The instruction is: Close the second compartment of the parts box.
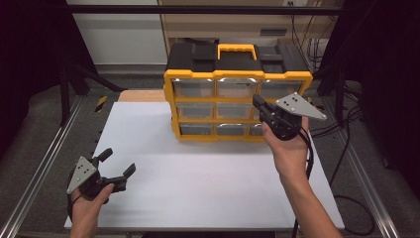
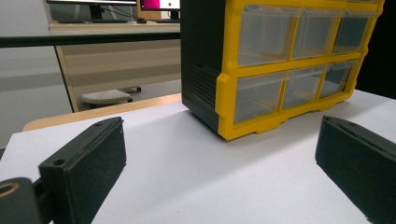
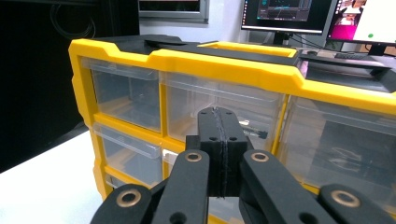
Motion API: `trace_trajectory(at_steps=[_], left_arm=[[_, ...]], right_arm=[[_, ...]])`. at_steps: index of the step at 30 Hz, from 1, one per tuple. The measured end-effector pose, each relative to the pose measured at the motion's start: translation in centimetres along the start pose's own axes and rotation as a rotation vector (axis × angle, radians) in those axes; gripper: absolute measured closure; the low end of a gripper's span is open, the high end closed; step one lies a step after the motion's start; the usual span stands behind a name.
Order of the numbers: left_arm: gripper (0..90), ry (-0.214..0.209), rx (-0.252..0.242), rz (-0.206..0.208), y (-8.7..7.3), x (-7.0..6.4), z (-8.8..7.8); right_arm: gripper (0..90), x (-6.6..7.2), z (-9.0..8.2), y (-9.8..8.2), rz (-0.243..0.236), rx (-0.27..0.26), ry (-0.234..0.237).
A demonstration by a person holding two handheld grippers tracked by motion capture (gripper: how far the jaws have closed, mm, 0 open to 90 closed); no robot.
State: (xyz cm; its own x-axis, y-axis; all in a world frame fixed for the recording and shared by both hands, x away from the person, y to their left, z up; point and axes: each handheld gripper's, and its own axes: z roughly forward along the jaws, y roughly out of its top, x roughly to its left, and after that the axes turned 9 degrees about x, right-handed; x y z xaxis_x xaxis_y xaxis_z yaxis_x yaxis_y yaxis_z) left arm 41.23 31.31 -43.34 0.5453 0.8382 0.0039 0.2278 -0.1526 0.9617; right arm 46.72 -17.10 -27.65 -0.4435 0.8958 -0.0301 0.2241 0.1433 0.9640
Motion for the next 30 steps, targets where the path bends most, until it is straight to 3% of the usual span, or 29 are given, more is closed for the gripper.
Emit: trace_trajectory(at_steps=[11, 15, 23, 30], left_arm=[[2.0, 0.0, -0.001, -0.002, 0.0, 0.0, -0.1], [2.0, -0.001, 0.0, 0.0, 0.0, 0.0, 0.0], [1.8, 0.001, -0.001, -0.005, 0.0, 0.0, 0.0], [1.8, -0.002, 0.0, -0.004, 0.0, 0.0, 0.0]], right_arm=[[90.0, -0.4, -0.5, -0.2, -0.006, 0.0, -0.004], [85.4, -0.7, -0.6, -0.5, 0.001, 0.007, -0.002], [68.7, -1.4, -0.9, -1.0, 0.024, 0.019, -0.006], [44.5, -1.9, -1.4, -1.1, 0.033, 0.018, 0.022]])
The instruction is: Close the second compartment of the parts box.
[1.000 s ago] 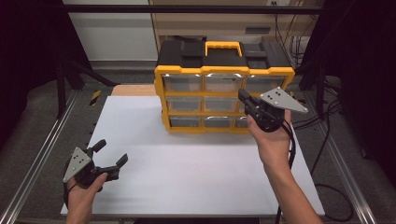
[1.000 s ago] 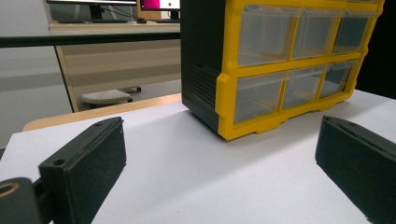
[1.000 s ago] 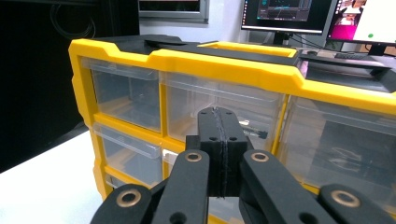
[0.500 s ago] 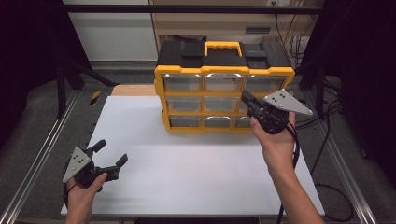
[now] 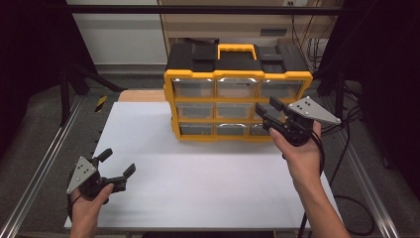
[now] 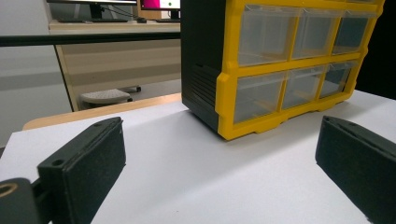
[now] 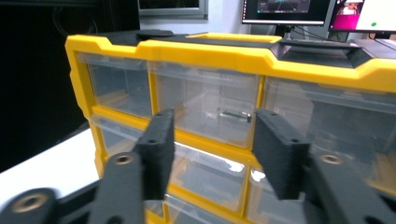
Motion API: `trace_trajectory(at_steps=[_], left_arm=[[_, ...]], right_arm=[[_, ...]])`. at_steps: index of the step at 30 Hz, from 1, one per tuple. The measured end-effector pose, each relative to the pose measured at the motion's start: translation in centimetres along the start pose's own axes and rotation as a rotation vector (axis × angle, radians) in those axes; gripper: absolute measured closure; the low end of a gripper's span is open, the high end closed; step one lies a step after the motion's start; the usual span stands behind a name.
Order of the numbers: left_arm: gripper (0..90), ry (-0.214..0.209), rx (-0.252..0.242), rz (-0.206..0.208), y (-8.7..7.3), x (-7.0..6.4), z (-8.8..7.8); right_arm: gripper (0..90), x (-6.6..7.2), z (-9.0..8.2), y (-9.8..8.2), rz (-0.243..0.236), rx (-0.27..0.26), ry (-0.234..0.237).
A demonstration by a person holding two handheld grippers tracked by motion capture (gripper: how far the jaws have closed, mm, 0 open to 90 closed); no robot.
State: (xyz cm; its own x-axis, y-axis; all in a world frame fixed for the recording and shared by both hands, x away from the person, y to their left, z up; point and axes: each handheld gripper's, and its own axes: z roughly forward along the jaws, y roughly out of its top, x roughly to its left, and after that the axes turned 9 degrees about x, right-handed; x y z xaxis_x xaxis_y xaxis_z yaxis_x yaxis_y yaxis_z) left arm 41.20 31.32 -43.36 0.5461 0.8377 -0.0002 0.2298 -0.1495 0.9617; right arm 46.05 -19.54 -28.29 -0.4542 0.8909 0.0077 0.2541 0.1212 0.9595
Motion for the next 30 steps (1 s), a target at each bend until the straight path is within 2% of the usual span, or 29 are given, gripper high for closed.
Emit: trace_trajectory(at_steps=[4, 10, 18, 30], left_arm=[[1.8, 0.001, 0.0, -0.001, 0.0, 0.0, 0.0], [1.8, 0.001, 0.001, 0.0, 0.0, 0.0, 0.0], [1.8, 0.002, 0.001, 0.0, 0.0, -0.1, 0.0], [1.8, 0.002, 0.002, -0.001, -0.1, -0.1, 0.0]], right_arm=[[34.8, -0.1, -0.1, -0.3, -0.011, 0.009, 0.035], [24.1, -0.2, -0.5, -1.0, -0.032, 0.006, 0.015], [9.3, -0.6, -0.9, -2.2, -0.028, 0.016, 0.016], [5.5, -1.3, -2.1, -3.8, -0.045, 0.024, 0.014]])
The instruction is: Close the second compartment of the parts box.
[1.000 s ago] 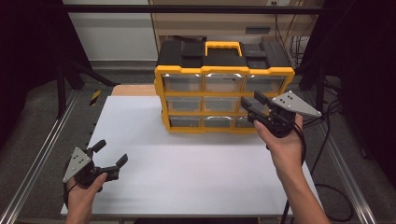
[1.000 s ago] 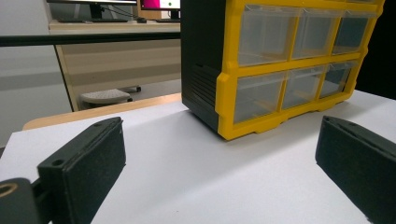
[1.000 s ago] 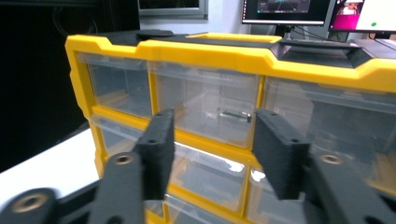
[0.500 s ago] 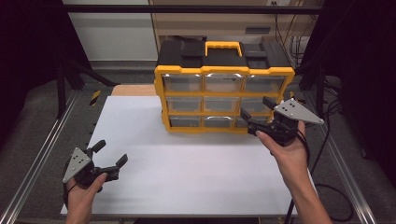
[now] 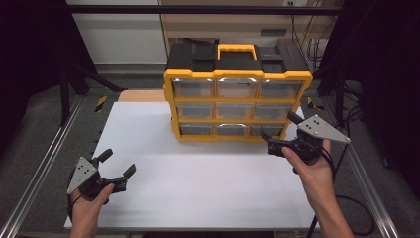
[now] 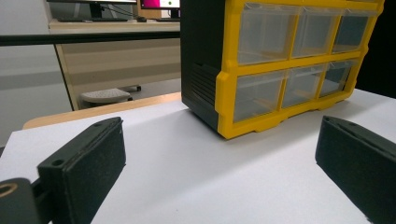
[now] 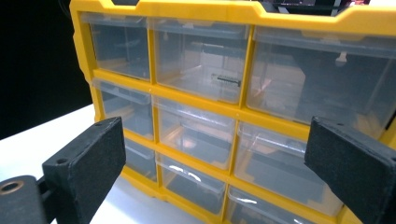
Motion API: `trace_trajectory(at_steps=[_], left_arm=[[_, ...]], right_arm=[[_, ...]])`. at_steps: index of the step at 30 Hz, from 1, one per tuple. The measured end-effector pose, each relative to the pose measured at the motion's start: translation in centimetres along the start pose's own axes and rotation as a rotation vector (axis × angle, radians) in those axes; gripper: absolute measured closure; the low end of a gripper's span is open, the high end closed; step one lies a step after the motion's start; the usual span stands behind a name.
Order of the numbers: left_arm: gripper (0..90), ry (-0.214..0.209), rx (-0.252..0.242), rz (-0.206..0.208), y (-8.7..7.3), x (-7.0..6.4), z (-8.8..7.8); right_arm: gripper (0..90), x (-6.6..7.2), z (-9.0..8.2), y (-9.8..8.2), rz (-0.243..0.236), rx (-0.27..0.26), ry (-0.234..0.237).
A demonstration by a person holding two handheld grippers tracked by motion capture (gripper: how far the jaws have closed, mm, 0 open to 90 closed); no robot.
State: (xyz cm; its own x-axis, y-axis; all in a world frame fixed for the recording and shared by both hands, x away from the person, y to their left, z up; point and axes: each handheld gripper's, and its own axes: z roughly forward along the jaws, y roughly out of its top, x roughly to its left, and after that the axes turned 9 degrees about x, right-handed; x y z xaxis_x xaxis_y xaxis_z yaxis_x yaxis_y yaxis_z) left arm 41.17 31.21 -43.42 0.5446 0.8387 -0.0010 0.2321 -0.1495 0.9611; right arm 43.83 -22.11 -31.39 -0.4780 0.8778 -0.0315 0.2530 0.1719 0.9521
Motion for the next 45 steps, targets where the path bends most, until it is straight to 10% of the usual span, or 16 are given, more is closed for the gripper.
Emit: trace_trajectory(at_steps=[45], left_arm=[[1.7, -0.005, 0.006, 0.0, -0.1, 0.0, 0.0]], right_arm=[[5.0, -2.1, -0.9, -7.3, 0.033, 0.066, 0.036]])
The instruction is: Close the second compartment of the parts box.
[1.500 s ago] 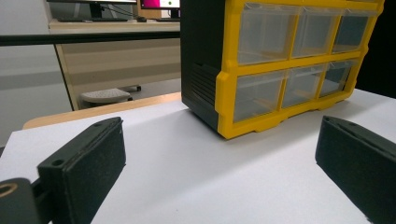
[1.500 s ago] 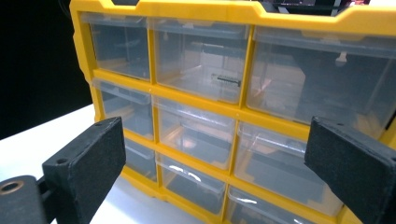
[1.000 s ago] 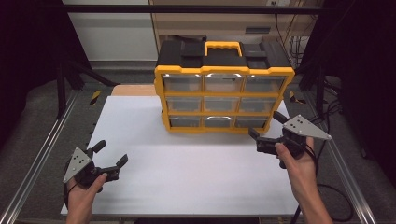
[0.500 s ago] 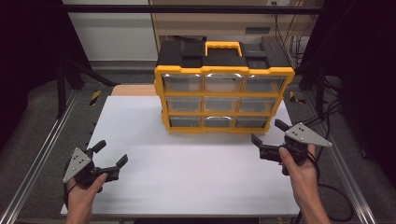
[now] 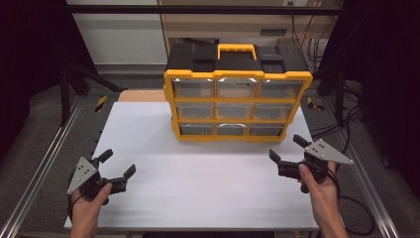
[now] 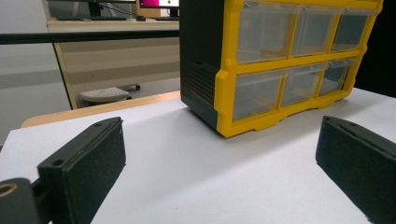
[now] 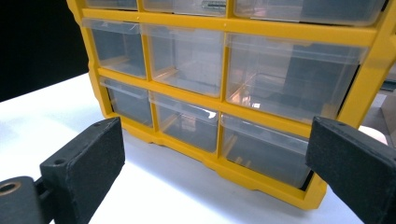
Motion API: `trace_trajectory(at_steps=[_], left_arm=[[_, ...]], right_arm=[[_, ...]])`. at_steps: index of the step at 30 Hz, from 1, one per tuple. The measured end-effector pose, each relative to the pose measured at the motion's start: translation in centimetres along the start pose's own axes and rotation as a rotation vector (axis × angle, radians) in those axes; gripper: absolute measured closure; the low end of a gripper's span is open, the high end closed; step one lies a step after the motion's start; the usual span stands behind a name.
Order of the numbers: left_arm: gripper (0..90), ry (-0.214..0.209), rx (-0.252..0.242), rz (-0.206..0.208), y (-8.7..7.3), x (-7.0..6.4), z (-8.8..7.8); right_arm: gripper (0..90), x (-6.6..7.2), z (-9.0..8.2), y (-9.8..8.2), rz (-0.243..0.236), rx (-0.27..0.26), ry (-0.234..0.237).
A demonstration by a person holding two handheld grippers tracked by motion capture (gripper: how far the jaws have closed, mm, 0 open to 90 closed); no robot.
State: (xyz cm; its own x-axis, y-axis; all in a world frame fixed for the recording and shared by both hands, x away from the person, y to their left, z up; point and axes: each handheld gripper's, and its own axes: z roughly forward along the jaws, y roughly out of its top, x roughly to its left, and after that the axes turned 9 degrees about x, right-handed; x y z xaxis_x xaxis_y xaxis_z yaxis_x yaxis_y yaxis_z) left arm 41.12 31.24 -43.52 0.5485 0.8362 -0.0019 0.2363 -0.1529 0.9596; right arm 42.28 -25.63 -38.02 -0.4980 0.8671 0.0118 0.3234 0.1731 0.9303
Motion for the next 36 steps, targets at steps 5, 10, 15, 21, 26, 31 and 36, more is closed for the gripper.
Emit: trace_trajectory(at_steps=[5, 10, 15, 21, 26, 31, 36], left_arm=[[1.7, -0.001, 0.001, 0.0, 0.0, 0.0, 0.0], [1.7, 0.0, 0.002, -0.001, 0.0, 0.0, 0.0], [1.7, -0.002, 0.003, 0.0, -0.1, 0.0, 0.0], [1.6, -0.003, 0.005, 0.0, -0.1, 0.0, 0.0], [1.7, -0.006, 0.005, 0.002, -0.1, -0.1, 0.1], [1.6, -0.005, 0.005, 0.0, -0.1, 0.0, 0.0], [1.6, -0.008, 0.004, -0.001, -0.1, 0.0, 0.0]], right_arm=[[4.7, -0.2, -0.1, -0.7, 0.009, -0.004, 0.008], [4.7, -0.4, -0.1, -1.5, 0.014, -0.001, 0.004], [4.8, -0.6, 0.0, -2.3, 0.027, 0.001, 0.002], [5.0, -0.8, 0.1, -3.0, 0.038, 0.005, 0.001], [5.8, -0.9, 0.2, -3.4, 0.038, 0.015, -0.015], [5.8, -1.0, 0.3, -3.9, 0.041, 0.018, -0.012], [5.7, -1.1, 0.5, -4.4, 0.04, 0.019, -0.007]])
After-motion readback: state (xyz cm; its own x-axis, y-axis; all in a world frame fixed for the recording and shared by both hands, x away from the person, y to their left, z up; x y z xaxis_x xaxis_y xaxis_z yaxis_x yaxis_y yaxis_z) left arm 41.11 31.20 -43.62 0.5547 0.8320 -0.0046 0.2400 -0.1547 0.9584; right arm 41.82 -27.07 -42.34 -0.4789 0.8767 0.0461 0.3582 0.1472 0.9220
